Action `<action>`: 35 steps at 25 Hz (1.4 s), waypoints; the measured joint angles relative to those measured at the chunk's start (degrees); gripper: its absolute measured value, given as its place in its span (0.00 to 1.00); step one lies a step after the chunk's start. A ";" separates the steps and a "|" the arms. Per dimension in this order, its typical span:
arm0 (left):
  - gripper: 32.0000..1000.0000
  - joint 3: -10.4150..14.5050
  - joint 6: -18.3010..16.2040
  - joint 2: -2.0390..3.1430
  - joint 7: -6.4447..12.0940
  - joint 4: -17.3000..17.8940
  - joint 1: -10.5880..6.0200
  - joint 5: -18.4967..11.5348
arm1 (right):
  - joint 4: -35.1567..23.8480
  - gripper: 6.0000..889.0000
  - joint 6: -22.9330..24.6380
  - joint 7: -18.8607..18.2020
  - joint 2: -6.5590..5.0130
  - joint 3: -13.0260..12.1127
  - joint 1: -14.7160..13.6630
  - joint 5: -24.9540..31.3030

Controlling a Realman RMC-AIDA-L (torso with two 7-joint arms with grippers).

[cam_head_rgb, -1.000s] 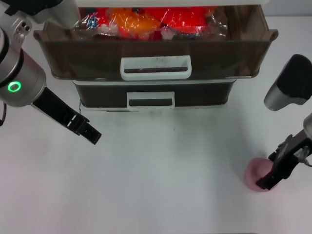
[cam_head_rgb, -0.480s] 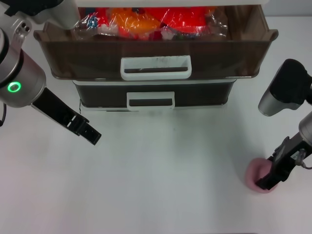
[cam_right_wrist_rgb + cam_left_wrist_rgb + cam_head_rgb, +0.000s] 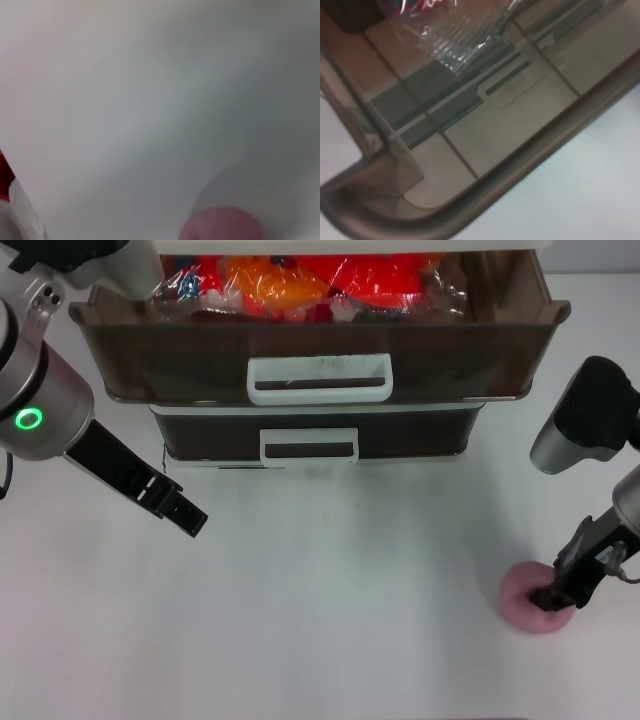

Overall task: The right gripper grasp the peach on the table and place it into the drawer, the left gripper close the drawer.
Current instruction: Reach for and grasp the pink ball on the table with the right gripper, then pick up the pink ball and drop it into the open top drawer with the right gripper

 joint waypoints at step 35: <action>0.86 -0.18 -0.09 0.18 0.33 -0.31 -0.34 0.00 | -32.16 0.11 13.82 3.14 -7.09 44.16 -0.06 16.06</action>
